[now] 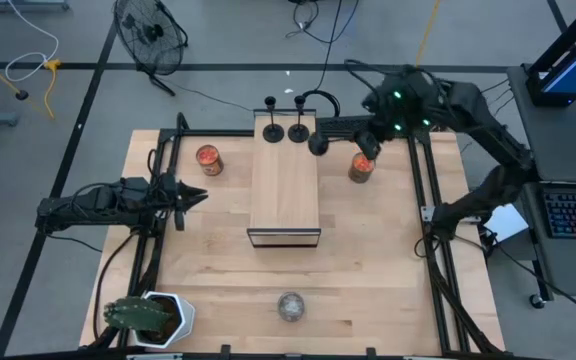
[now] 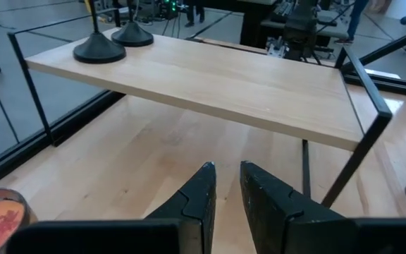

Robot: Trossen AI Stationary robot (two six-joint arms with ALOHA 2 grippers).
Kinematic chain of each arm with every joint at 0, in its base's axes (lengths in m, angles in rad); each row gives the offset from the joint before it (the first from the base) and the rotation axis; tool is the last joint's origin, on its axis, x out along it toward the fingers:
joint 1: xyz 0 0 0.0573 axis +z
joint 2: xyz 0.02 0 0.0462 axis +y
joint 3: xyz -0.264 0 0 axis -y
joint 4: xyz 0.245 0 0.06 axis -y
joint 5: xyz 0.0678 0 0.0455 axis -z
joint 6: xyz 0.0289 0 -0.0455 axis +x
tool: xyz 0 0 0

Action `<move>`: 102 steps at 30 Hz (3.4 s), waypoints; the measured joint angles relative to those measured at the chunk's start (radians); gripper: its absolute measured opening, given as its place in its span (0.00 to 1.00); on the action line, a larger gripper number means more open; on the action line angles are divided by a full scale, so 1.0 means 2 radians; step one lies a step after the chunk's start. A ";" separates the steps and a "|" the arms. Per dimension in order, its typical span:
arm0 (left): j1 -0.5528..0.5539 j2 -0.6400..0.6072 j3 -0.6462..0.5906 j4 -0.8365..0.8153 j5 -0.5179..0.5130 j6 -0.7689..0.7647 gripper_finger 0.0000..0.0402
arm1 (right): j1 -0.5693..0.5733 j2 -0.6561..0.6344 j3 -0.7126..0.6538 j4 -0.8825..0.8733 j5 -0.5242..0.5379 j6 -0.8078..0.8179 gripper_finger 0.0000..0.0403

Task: Pick & Place candle stick holders
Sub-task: Put the black candle holder on the shelf

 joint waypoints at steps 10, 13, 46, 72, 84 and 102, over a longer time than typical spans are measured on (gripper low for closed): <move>0.000 0.000 0.000 0.000 -0.010 0.003 0.18 | -0.028 0.117 0.090 0.000 -0.064 -0.049 0.01; 0.000 0.000 0.000 0.000 -0.010 0.002 0.18 | -0.035 0.137 0.091 0.012 -0.078 -0.054 0.01; 0.000 0.000 0.000 0.000 -0.011 0.002 0.18 | -0.053 0.188 0.091 0.021 -0.101 -0.091 0.02; 0.000 0.000 0.000 0.000 -0.011 0.002 0.18 | -0.052 0.195 0.091 0.056 -0.101 -0.100 0.13; 0.000 0.000 0.000 0.000 -0.011 0.002 0.18 | -0.050 0.194 0.091 0.127 -0.139 -0.110 0.12; 0.000 0.000 0.000 0.000 -0.010 0.002 0.18 | -0.019 0.149 0.089 -0.002 -0.046 -0.143 0.01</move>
